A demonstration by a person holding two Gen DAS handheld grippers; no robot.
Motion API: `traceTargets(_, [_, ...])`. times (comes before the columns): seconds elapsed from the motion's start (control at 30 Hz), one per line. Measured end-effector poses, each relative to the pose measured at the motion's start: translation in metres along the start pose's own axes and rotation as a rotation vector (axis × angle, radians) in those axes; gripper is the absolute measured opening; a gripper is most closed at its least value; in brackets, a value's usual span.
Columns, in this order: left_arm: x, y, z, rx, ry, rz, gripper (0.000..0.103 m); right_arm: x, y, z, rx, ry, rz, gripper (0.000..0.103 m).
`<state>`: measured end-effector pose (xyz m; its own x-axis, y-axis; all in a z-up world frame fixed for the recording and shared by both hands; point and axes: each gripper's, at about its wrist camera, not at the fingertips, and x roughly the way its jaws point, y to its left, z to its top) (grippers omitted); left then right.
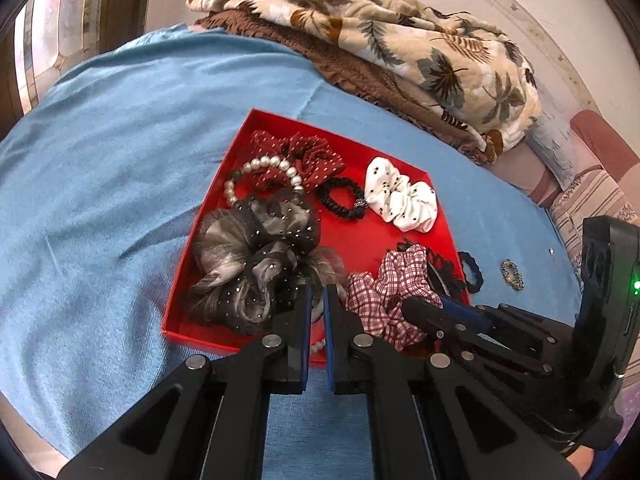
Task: Organize jewelry
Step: 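Open both tools to release the pearl bracelet and plaid scrunchie into the tray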
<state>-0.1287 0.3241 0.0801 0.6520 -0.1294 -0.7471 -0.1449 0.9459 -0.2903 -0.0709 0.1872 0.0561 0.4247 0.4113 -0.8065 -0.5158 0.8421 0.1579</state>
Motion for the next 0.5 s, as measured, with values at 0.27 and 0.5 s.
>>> traceTargets(0.27, [-0.016, -0.001, 0.001, -0.010, -0.079, -0.007, 0.043, -0.023, 0.002, -0.005, -0.005, -0.042, 0.003, 0.034])
traceTargets(0.5, [-0.015, -0.002, 0.000, 0.007, -0.102, 0.098, 0.044, -0.047, -0.001, -0.016, 0.002, -0.080, -0.003, 0.038])
